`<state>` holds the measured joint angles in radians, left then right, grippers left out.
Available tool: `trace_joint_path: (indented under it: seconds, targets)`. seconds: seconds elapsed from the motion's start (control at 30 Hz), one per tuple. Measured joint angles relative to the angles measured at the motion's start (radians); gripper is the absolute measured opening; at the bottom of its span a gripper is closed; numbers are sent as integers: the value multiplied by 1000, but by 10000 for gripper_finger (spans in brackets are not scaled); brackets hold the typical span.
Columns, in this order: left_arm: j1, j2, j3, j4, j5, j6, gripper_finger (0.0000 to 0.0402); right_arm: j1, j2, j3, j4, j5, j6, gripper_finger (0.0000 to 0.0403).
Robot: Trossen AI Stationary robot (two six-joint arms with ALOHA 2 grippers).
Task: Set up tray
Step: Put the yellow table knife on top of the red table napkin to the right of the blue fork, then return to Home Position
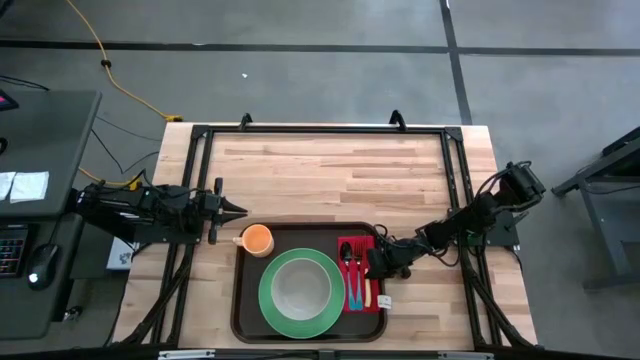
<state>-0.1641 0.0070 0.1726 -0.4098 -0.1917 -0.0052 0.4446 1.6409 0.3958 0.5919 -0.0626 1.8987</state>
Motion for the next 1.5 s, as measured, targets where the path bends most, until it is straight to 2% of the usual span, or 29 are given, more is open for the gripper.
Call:
trace_joint_path:
  seconds: [1.03,1.5]
  targets:
    - [0,0,0,0,0,0,74,-2,0,1,-41,39,-23,33]
    - [0,0,0,0,0,0,74,-1,0,0,-37,53,-37,94]
